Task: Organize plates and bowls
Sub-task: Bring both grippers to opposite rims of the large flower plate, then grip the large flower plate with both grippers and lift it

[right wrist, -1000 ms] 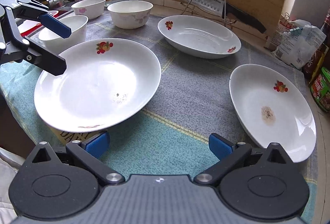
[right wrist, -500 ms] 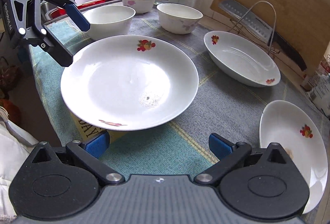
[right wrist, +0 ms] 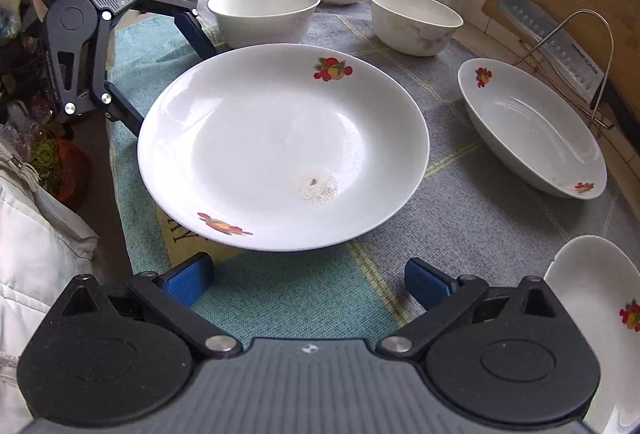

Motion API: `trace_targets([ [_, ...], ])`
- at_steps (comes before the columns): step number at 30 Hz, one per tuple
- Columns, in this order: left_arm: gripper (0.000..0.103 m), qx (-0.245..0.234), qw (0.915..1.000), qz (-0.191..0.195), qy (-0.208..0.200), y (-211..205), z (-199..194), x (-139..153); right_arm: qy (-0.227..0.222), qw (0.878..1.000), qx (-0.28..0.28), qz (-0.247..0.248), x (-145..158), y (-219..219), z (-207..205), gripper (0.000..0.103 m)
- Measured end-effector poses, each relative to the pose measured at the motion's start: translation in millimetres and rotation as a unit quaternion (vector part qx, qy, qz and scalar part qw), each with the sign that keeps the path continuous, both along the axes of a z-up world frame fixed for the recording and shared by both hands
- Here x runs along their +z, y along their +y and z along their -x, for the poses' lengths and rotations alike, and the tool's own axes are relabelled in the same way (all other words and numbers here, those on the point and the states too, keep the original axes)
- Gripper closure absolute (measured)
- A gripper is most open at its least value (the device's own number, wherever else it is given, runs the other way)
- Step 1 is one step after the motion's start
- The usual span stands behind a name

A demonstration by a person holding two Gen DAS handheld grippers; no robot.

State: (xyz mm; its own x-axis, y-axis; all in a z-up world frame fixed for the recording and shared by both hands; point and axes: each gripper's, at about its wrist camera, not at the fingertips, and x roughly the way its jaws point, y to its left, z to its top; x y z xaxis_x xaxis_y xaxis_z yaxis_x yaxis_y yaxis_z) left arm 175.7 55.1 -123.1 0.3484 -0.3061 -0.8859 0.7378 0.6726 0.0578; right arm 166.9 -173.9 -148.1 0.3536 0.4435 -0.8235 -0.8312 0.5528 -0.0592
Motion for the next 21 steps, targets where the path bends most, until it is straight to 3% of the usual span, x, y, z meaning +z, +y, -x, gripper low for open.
trace_targets([
  [10,0.004,-0.076,0.9966,-0.004,-0.033,-11.2,3.6,-0.2,0.011,0.997,0.072,0.022,2.2,5.6,-16.0,0.0],
  [21,0.004,-0.087,0.9957,-0.002,-0.031,-17.5,7.4,2.1,0.011,0.98,0.186,0.067,6.2,12.5,-36.9,0.0],
])
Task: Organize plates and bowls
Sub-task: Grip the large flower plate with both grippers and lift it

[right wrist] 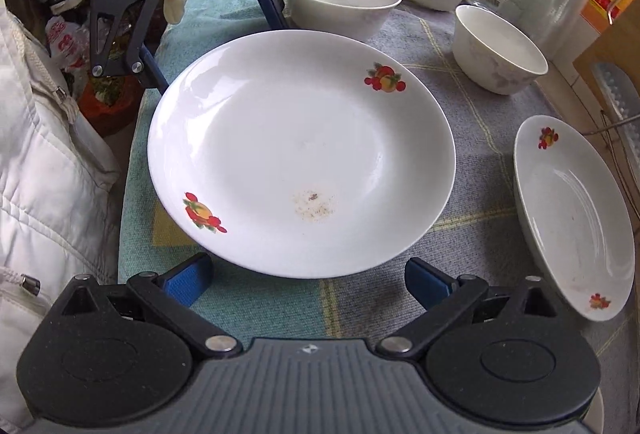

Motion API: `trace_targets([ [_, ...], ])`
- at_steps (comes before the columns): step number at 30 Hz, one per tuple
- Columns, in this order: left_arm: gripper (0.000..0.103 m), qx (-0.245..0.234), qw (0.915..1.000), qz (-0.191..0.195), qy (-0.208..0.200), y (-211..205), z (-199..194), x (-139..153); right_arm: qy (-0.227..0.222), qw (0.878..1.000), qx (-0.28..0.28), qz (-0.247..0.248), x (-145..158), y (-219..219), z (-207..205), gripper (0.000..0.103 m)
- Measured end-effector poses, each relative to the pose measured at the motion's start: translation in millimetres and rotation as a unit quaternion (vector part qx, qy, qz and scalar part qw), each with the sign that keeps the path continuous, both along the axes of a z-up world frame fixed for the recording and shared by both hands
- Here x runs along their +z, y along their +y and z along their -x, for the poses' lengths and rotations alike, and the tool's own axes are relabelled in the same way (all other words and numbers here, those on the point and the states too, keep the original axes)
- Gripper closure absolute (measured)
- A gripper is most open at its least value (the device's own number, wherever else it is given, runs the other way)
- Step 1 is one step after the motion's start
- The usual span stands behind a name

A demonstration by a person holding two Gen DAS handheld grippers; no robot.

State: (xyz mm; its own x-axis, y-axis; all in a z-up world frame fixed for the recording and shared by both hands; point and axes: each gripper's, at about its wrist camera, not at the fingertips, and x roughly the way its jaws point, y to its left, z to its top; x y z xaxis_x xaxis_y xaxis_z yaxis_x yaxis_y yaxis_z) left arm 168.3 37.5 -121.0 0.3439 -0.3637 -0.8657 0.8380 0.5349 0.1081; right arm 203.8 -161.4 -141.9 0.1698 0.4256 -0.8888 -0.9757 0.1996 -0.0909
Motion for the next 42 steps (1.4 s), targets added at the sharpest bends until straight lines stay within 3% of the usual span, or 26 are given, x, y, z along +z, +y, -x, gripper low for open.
trace_targets([
  [9,0.003,0.012,0.9999,-0.008,0.001,-9.2,-3.9,1.7,0.019,0.995,0.099,0.017,-1.3,1.2,-30.4,0.0],
  [18,0.002,0.005,0.9998,-0.021,-0.005,-15.8,-3.3,2.6,0.024,0.986,0.166,-0.004,-3.4,2.6,-45.8,0.0],
  [26,0.003,0.003,0.9998,-0.017,-0.001,-16.2,-3.9,3.1,0.012,0.983,0.184,-0.026,-4.4,6.9,-45.6,0.0],
  [42,0.006,-0.009,0.9996,-0.016,-0.019,-17.4,-8.7,7.8,-0.002,0.991,0.131,-0.035,3.3,-9.2,-32.6,0.0],
])
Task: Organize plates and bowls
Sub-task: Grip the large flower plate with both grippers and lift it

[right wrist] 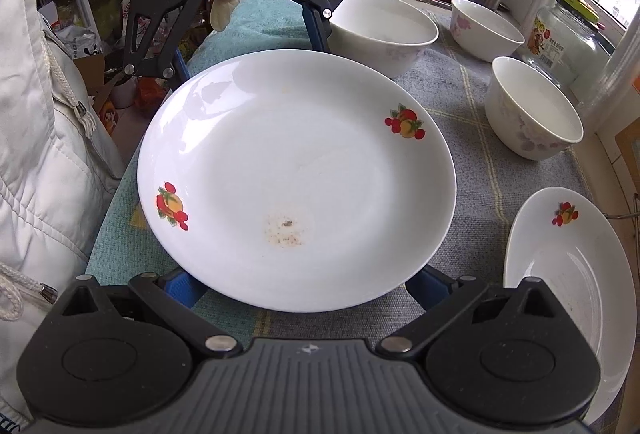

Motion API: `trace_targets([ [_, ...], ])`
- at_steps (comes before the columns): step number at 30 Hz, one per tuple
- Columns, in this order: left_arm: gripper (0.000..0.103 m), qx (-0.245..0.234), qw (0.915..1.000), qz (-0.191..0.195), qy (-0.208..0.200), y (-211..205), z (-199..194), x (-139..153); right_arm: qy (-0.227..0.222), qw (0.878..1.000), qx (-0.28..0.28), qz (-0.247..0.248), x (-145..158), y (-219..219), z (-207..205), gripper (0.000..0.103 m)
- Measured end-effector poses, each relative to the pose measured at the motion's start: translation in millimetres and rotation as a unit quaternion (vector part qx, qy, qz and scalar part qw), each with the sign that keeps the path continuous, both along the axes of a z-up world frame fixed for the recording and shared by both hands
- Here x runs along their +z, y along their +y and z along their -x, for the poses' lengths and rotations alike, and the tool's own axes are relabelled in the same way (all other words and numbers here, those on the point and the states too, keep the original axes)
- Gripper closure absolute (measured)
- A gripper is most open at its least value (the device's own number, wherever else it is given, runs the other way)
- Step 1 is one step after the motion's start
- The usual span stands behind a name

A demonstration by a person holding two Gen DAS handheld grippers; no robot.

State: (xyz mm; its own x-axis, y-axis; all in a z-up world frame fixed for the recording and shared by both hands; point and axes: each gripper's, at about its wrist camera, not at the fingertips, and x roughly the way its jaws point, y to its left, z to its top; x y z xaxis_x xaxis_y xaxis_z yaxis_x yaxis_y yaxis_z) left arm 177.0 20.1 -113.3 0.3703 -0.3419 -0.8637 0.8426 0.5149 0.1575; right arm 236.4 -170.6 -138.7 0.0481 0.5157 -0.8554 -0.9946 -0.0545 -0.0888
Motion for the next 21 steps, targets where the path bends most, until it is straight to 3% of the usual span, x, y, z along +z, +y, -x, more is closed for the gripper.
trace_targets([
  [14,0.007,-0.03,0.9993,0.001,-0.02,-19.1,-4.5,15.8,-0.02,0.999,-0.042,-0.011,18.8,-25.0,14.7,0.0],
  [21,0.013,-0.042,0.9983,0.003,-0.04,-43.4,-4.0,20.8,-0.031,0.997,-0.075,-0.012,26.4,-45.2,22.1,0.0],
])
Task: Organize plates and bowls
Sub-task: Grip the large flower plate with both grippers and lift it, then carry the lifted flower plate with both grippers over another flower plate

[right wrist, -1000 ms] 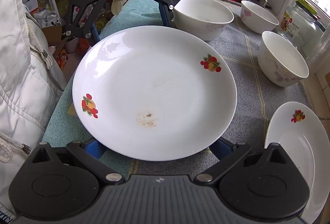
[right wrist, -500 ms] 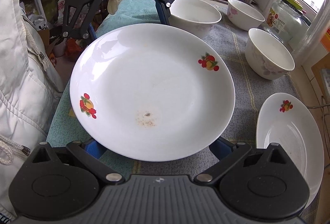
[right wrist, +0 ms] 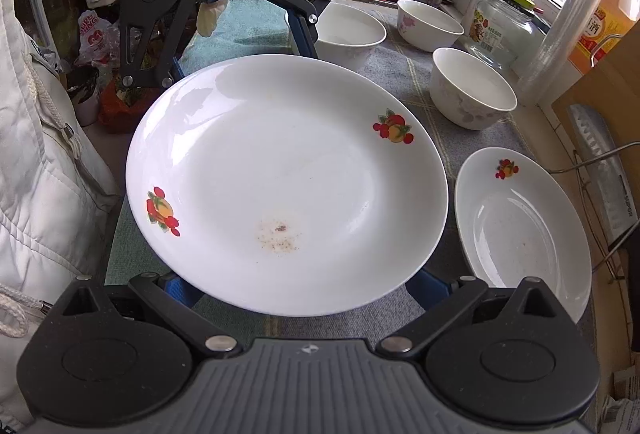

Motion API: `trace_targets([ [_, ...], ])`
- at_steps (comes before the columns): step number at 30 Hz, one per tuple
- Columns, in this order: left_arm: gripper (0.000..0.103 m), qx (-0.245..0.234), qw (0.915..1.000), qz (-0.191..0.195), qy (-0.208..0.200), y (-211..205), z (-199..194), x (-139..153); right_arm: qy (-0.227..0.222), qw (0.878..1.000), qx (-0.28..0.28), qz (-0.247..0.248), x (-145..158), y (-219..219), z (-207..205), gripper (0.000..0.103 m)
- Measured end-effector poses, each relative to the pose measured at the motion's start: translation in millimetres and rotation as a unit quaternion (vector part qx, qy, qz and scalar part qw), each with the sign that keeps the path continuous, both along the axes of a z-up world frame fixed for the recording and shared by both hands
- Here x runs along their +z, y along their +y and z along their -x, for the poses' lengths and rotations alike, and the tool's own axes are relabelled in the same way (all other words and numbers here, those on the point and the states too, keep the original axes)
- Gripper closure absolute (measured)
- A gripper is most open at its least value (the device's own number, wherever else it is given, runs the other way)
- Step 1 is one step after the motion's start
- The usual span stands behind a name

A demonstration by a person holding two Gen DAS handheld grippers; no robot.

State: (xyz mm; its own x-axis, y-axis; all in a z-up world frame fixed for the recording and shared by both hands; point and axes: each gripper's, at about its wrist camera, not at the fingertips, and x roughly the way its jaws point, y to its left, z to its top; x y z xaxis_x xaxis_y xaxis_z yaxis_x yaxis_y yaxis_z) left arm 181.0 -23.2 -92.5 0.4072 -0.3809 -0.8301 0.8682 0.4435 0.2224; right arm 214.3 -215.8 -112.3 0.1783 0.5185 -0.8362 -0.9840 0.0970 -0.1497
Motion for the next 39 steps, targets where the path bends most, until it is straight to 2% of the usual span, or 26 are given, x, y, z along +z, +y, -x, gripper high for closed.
trace_targets([
  [9,0.013,-0.031,0.9995,0.003,-0.004,-22.0,-3.9,1.3,-0.008,0.999,-0.033,0.005,7.5,-23.6,10.1,0.0],
  [19,0.013,-0.087,0.9959,0.011,-0.024,-30.9,-25.1,8.8,-0.033,0.994,-0.106,0.012,13.6,-34.4,16.0,0.0],
  [39,0.013,-0.107,0.9933,0.008,-0.043,-117.2,-59.0,11.1,-0.039,0.988,-0.148,-0.001,22.6,-125.2,-2.7,0.0],
])
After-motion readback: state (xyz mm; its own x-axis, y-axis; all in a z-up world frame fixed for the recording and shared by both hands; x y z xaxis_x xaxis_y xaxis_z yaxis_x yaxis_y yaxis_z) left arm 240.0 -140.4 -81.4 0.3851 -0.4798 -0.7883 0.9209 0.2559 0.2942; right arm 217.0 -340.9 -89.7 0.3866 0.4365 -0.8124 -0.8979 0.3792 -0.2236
